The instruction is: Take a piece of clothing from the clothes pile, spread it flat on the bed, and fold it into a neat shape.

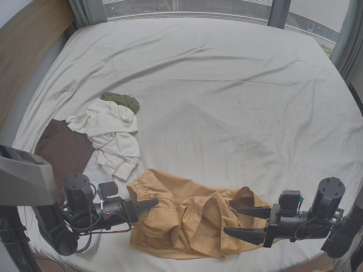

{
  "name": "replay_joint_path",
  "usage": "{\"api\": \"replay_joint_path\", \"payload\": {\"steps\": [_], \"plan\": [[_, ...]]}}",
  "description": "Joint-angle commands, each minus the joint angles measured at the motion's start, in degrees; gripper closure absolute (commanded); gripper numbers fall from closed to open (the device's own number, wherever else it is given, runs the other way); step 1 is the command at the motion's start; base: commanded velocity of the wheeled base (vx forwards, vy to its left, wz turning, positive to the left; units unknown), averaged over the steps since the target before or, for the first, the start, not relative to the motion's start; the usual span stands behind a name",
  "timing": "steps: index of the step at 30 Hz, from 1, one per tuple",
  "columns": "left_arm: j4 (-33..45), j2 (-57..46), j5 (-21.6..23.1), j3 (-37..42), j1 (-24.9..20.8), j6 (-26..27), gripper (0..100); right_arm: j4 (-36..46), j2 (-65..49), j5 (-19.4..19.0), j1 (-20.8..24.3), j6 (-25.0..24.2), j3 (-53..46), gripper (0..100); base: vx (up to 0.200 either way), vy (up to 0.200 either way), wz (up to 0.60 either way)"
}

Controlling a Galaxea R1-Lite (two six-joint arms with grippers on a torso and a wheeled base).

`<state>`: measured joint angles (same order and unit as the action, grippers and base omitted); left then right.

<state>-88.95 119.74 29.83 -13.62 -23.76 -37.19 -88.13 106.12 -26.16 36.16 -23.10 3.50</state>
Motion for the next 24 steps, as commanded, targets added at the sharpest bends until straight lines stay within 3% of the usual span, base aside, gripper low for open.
{"api": "replay_joint_path", "payload": {"steps": [1, 4, 24], "plan": [[-0.1, -1.8, -0.1, -0.9, 0.4, -0.1, 100, 0.0, 1.1, 0.1, 0.4, 0.0, 0.2, 0, 0.0, 0.0, 0.0], [-0.1, -3.5, -0.1, -0.9, 0.7, -0.2, 100, -0.1, 1.5, 0.3, 2.6, -0.2, 0.7, 0, 0.0, 0.0, 0.0], [-0.1, -4.0, -0.3, -1.7, 2.7, 0.1, 100, 0.1, 12.8, 4.0, 5.2, 0.0, 9.2, 0, 0.0, 0.0, 0.0]]}}
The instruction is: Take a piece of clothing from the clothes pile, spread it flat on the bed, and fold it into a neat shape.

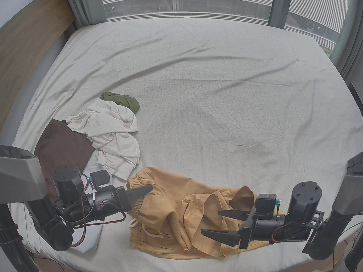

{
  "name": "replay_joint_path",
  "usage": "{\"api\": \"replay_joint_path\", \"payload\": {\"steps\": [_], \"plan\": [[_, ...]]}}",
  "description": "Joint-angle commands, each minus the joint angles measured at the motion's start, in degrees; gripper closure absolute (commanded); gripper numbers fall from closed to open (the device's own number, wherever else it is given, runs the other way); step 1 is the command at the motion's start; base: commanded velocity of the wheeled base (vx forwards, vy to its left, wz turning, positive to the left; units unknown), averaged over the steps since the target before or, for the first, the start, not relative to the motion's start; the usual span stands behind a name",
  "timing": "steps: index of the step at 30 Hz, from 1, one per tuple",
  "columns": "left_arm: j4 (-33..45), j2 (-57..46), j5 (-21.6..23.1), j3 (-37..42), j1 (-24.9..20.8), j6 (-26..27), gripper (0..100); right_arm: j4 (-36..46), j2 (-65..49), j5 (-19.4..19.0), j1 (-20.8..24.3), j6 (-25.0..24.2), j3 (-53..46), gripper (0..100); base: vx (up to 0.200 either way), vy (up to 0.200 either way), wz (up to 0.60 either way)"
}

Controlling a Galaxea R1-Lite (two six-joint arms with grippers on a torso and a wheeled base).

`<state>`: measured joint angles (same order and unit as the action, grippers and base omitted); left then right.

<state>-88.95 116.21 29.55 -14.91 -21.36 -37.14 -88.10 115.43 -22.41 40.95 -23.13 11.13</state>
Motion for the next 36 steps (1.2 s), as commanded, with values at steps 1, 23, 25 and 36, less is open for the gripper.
{"api": "replay_joint_path", "payload": {"steps": [1, 23, 25, 36], "plan": [[-0.1, -0.5, 0.0, -0.4, 0.3, 0.1, 100, 0.0, 3.8, 0.3, 0.4, 0.0, 1.8, 0, 0.0, 0.0, 0.0], [-0.1, -1.9, 0.1, -0.3, -0.4, 0.1, 100, 1.4, 10.8, 0.7, 1.0, 0.1, 8.9, 0, 0.0, 0.0, 0.0], [0.0, -1.9, 0.1, -0.3, -0.4, 0.0, 100, 1.4, 11.0, 0.7, 1.0, 0.1, 9.3, 0, 0.0, 0.0, 0.0], [0.0, -1.8, 0.1, -0.2, -0.7, 0.1, 100, 1.4, 11.7, 1.9, 0.5, 0.3, 10.1, 100, 0.0, 0.0, 0.0]]}}
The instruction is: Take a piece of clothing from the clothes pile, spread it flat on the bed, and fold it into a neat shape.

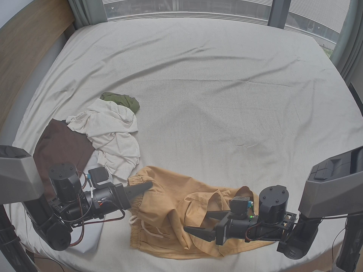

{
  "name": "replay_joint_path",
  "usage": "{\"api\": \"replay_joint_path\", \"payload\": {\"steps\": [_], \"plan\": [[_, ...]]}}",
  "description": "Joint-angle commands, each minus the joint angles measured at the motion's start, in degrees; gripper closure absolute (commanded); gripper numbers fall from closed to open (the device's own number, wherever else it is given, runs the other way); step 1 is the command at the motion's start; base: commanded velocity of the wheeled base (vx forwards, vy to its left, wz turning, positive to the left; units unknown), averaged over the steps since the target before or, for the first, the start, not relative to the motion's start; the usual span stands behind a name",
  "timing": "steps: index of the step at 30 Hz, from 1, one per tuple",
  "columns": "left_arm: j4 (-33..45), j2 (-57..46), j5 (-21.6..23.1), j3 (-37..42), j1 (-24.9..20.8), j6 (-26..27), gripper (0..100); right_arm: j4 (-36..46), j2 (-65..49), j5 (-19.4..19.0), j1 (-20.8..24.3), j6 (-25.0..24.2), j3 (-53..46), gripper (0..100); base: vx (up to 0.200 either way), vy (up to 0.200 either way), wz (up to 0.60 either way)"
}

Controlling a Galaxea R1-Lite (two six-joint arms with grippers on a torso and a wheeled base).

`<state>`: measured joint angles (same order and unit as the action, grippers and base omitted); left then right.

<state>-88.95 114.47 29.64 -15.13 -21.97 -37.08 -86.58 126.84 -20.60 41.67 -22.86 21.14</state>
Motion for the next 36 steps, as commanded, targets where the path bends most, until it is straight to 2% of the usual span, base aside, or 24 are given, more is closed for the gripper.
{"api": "replay_joint_path", "payload": {"steps": [1, 8, 24, 30, 36], "plan": [[-0.1, 0.0, 0.0, -0.1, -0.2, 0.0, 100, -0.1, 0.3, 0.1, -0.2, 0.0, 0.1, 100, 0.0, 0.0, 0.0], [-0.1, 0.0, 0.0, -0.1, -0.2, -0.1, 100, -0.7, 0.1, 0.2, -0.4, 0.0, -0.1, 100, 0.0, 0.0, 0.0], [-0.1, 0.3, 0.0, -0.3, -0.2, -0.1, 100, -1.6, -9.4, -0.8, -5.5, -0.7, -7.3, 100, 0.0, 0.0, 0.0], [-0.1, 0.3, -0.1, -0.3, -0.7, -0.1, 100, -1.6, -14.0, -3.7, -8.0, -1.6, -9.7, 100, 0.0, 0.0, 0.0], [-0.1, 0.2, -0.2, -0.3, -1.0, -0.1, 100, -1.6, -20.8, -10.5, -14.6, -5.1, -14.3, 100, 0.0, 0.0, 0.0]]}}
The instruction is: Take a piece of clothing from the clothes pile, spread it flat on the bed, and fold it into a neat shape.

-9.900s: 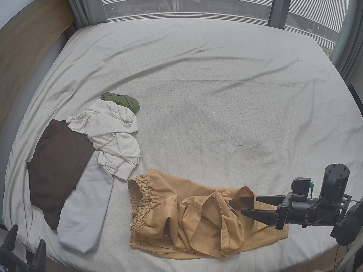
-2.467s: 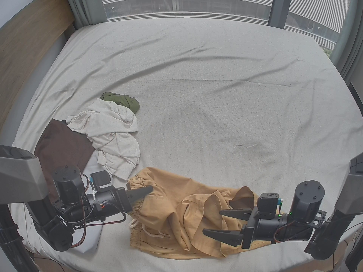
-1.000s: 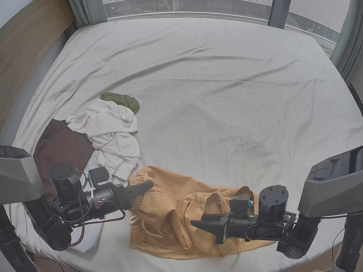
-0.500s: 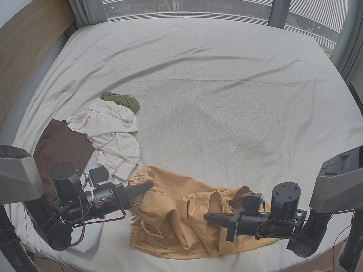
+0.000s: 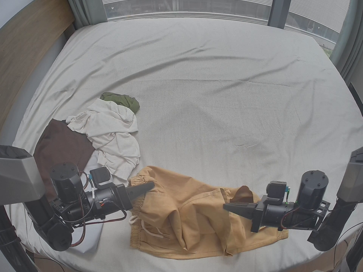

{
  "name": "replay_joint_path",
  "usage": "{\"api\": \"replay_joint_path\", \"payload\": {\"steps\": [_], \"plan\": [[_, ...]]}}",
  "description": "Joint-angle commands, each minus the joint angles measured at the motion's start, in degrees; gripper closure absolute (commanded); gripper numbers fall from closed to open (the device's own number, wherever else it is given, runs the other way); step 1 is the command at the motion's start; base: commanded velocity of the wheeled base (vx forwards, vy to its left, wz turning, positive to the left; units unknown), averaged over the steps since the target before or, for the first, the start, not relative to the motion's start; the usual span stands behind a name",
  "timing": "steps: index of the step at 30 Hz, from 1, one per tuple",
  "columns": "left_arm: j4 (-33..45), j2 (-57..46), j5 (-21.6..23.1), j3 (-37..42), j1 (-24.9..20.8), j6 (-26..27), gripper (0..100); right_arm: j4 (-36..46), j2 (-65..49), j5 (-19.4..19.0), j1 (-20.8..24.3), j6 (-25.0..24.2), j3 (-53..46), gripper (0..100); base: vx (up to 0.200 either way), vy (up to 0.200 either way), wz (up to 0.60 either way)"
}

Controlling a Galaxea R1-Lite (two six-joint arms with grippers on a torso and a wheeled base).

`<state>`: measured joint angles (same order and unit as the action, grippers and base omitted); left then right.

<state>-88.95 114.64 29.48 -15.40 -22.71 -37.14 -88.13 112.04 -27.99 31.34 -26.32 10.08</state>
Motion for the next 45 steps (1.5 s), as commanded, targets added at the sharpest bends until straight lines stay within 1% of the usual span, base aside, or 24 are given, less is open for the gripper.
{"api": "replay_joint_path", "payload": {"steps": [1, 3, 6, 9, 10, 11, 12, 15, 21, 27, 28, 31, 40, 41, 42, 44, 45], "plan": [[-0.1, 0.1, 0.0, 0.0, -0.2, 0.0, 100, 0.0, -6.7, -4.4, -5.3, -2.0, -3.8, 100, 0.0, 0.0, 0.0], [-0.1, 0.0, 0.0, 0.0, -0.2, 0.0, 100, 0.0, -7.2, -7.1, -7.5, -2.2, -4.9, 100, 0.0, 0.0, 0.0], [-0.1, -0.1, 0.0, 0.0, -0.3, 0.0, 100, 0.0, -7.1, -9.5, -9.5, -2.0, -5.7, 100, 0.0, 0.0, 0.0], [-0.1, -0.1, 0.0, 0.1, -0.3, 0.0, 100, 0.1, -7.1, -11.8, -10.4, -1.9, -6.5, 100, 0.0, 0.0, 0.0], [-0.1, -0.1, 0.0, 0.1, -0.4, 0.0, 100, 0.0, -7.0, -13.2, -10.6, -1.9, -7.7, 100, 0.0, 0.0, 0.0], [-0.1, -0.1, 0.0, 0.1, -0.4, 0.0, 100, 0.0, -7.0, -13.6, -10.6, -1.8, -8.0, 100, 0.0, 0.0, 0.0], [-0.1, -0.2, 0.0, 0.1, -0.5, 0.0, 100, 0.1, -6.8, -15.2, -10.2, -1.3, -9.8, 100, 0.0, 0.0, 0.0], [-0.1, -0.2, 0.0, 0.1, -0.6, 0.0, 100, 0.9, -5.6, -16.0, -9.9, -0.5, -10.1, 100, 0.0, 0.0, 0.0], [-0.1, -0.3, 0.0, 0.1, -0.6, 0.0, 100, 0.9, -1.7, -16.0, -9.1, 0.3, -10.1, 100, 0.0, 0.0, 0.0], [-0.1, -0.2, 0.0, 0.1, -0.7, 0.1, 100, 0.2, 3.1, -17.7, -8.9, 3.6, -10.1, 100, 0.0, 0.0, 0.0], [-0.1, -0.2, 0.0, 0.1, -0.7, 0.1, 100, 0.1, 3.4, -17.9, -9.0, 3.8, -10.1, 0, 0.0, 0.0, 0.0], [-0.1, -0.3, 0.0, 0.1, -0.7, 0.1, 100, 0.1, 3.3, -17.8, -8.9, 3.8, -9.6, 0, 0.0, 0.0, 0.0], [-0.1, -0.5, -0.1, 0.1, -1.0, 0.1, 100, 0.1, 2.2, -16.9, -7.7, 3.3, -4.4, 0, 0.0, 0.0, 0.0], [-0.1, -0.8, -0.1, 0.2, -1.1, 0.1, 100, 0.1, 2.6, -15.4, -7.7, 2.7, -2.4, 0, 0.0, 0.0, 0.0], [-0.1, -0.8, -0.1, 0.2, -1.1, 0.1, 100, 0.1, 2.6, -15.3, -7.7, 2.7, -2.3, 0, 0.0, 0.0, 0.0], [-0.1, -0.8, -0.1, 0.1, -1.2, 0.1, 100, 0.7, 3.2, -13.4, -7.7, 1.4, 0.7, 0, 0.0, 0.0, 0.0], [-0.1, -0.9, -0.1, 0.1, -1.3, 0.1, 100, 0.8, 3.4, -13.3, -7.7, 1.0, 1.7, 0, 0.0, 0.0, 0.0]]}}
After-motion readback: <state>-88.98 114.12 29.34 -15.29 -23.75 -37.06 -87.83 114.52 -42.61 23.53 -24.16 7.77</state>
